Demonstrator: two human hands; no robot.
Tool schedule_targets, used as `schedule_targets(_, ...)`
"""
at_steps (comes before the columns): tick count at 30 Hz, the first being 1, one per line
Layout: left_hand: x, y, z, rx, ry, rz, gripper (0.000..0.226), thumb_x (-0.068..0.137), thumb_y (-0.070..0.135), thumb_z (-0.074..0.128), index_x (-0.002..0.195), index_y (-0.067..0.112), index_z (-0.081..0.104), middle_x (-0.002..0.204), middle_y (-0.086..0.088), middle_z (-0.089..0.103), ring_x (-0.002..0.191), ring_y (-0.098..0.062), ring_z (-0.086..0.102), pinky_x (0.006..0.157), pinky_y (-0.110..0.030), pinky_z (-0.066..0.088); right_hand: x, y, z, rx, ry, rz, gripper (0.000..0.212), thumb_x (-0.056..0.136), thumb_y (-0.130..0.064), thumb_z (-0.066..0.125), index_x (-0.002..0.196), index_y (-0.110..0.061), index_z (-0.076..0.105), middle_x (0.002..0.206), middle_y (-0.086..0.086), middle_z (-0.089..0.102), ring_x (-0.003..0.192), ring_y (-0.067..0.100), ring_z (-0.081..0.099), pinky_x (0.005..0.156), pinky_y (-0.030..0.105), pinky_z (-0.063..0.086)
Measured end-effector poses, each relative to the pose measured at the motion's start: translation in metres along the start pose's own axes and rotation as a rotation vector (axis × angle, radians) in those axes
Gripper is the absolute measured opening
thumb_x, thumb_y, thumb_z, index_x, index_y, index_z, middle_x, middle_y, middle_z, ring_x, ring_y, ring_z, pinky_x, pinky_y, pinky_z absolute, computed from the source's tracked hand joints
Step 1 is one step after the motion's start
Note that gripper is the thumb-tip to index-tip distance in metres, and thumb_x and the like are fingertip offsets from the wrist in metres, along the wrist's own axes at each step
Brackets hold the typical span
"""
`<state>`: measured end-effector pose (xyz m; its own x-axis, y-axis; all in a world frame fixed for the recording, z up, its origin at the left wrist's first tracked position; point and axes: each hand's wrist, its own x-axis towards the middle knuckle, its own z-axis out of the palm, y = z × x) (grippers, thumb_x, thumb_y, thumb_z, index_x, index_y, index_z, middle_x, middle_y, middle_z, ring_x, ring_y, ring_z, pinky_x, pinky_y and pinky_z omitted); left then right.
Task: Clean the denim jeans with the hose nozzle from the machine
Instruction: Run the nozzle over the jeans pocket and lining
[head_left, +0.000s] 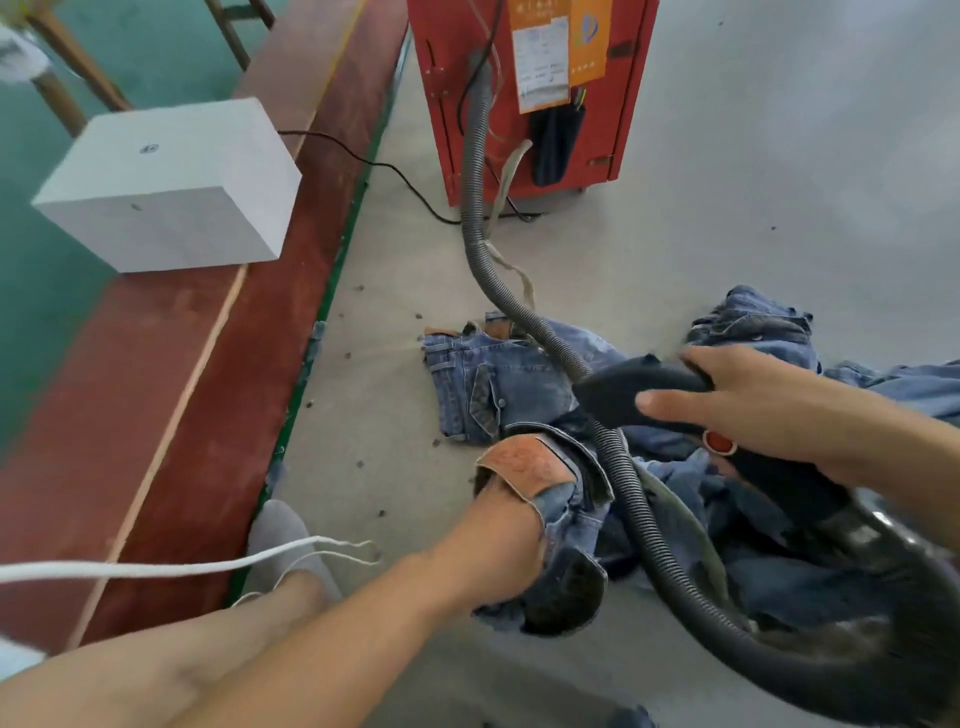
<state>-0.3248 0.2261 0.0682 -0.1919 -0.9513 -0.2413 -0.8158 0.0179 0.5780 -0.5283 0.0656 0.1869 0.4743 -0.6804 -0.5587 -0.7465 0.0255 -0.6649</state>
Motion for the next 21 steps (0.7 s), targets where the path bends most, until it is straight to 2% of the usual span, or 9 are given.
schedule_targets(2, -0.001, 0.0, 0.004, 0.166, -0.023, 0.091, 0.064, 0.101, 0.016, 0.048, 0.162, 0.022, 0.03, 0.172, -0.013, 0.013, 0.157, -0.033, 0.006, 0.129, -0.041, -0.002, -0.015, -0.008, 0.004, -0.232, -0.135, -0.057, 0.018, 0.092, -0.058, 0.068, 0.081, -0.048, 0.057, 0.056, -0.005, 0.066, 0.045, 0.014, 0.064, 0.044, 0.022, 0.051)
schedule_targets(5, 0.005, 0.002, 0.002, 0.139, 0.066, 0.102, 0.064, 0.097, 0.012, 0.052, 0.159, 0.009, 0.034, 0.167, -0.021, 0.024, 0.155, -0.04, 0.015, 0.129, -0.049, 0.007, -0.028, -0.015, 0.024, -0.381, -0.244, -0.084, 0.022, 0.091, -0.06, 0.066, 0.086, -0.043, 0.053, 0.061, -0.01, 0.069, 0.043, 0.008, 0.063, 0.042, 0.016, 0.043)
schedule_targets(7, 0.008, 0.005, 0.0, 0.022, 0.126, 0.122, 0.067, 0.097, 0.01, 0.053, 0.16, 0.009, 0.031, 0.167, -0.018, 0.025, 0.156, -0.036, 0.016, 0.129, -0.044, 0.01, -0.027, -0.018, 0.035, -0.372, -0.179, -0.11, 0.024, 0.093, -0.055, 0.067, 0.091, -0.034, 0.056, 0.061, -0.016, 0.067, 0.043, 0.005, 0.061, 0.041, 0.015, 0.041)
schedule_targets(10, 0.009, 0.005, -0.004, -0.09, 0.13, 0.104, 0.07, 0.097, 0.012, 0.052, 0.162, 0.016, 0.027, 0.171, -0.009, 0.015, 0.157, -0.023, 0.008, 0.128, -0.028, 0.006, -0.017, -0.018, 0.04, -0.234, -0.027, -0.107, 0.025, 0.096, -0.046, 0.069, 0.096, -0.023, 0.06, 0.054, -0.005, 0.064, 0.043, 0.014, 0.061, 0.043, 0.022, 0.047)
schedule_targets(13, 0.011, 0.002, -0.006, 0.03, 0.063, 0.061, 0.075, 0.094, 0.006, 0.052, 0.162, 0.003, 0.02, 0.169, -0.02, 0.017, 0.155, -0.036, 0.016, 0.128, -0.041, 0.019, -0.012, -0.017, 0.033, -0.125, 0.024, -0.063, 0.026, 0.094, -0.048, 0.07, 0.096, -0.022, 0.063, 0.053, -0.004, 0.062, 0.041, 0.013, 0.058, 0.047, 0.032, 0.05)
schedule_targets(15, 0.01, -0.001, -0.004, 0.148, 0.052, 0.11, 0.077, 0.092, 0.004, 0.054, 0.161, 0.003, 0.022, 0.167, -0.024, 0.021, 0.153, -0.041, 0.018, 0.126, -0.048, 0.022, -0.013, -0.017, 0.027, -0.151, -0.047, -0.062, 0.026, 0.089, -0.056, 0.069, 0.091, -0.03, 0.063, 0.055, -0.004, 0.065, 0.041, 0.013, 0.061, 0.045, 0.028, 0.05)
schedule_targets(17, 0.008, -0.001, -0.002, 0.253, 0.049, 0.16, 0.075, 0.092, 0.006, 0.056, 0.161, 0.009, 0.026, 0.166, -0.023, 0.023, 0.153, -0.04, 0.016, 0.127, -0.051, 0.018, -0.013, -0.015, 0.015, -0.244, -0.154, -0.063, 0.031, 0.081, -0.07, 0.066, 0.088, -0.04, 0.062, 0.059, -0.001, 0.069, 0.043, 0.014, 0.064, 0.045, 0.023, 0.05)
schedule_targets(18, 0.006, -0.001, -0.003, 0.269, 0.044, 0.155, 0.072, 0.093, 0.007, 0.057, 0.16, 0.01, 0.029, 0.166, -0.023, 0.024, 0.153, -0.04, 0.016, 0.128, -0.051, 0.016, -0.012, -0.013, 0.008, -0.276, -0.21, -0.056, 0.037, 0.078, -0.078, 0.064, 0.09, -0.044, 0.062, 0.063, 0.001, 0.07, 0.047, 0.017, 0.067, 0.047, 0.025, 0.053)
schedule_targets(21, 0.003, -0.002, -0.011, 0.327, 0.008, 0.112, 0.065, 0.092, 0.004, 0.057, 0.154, 0.009, 0.039, 0.161, -0.026, 0.032, 0.151, -0.044, 0.02, 0.126, -0.053, 0.013, -0.009, 0.002, -0.017, -0.392, -0.308, -0.052, 0.058, 0.07, -0.093, 0.064, 0.104, -0.045, 0.064, 0.08, 0.006, 0.074, 0.066, 0.028, 0.075, 0.066, 0.048, 0.064)
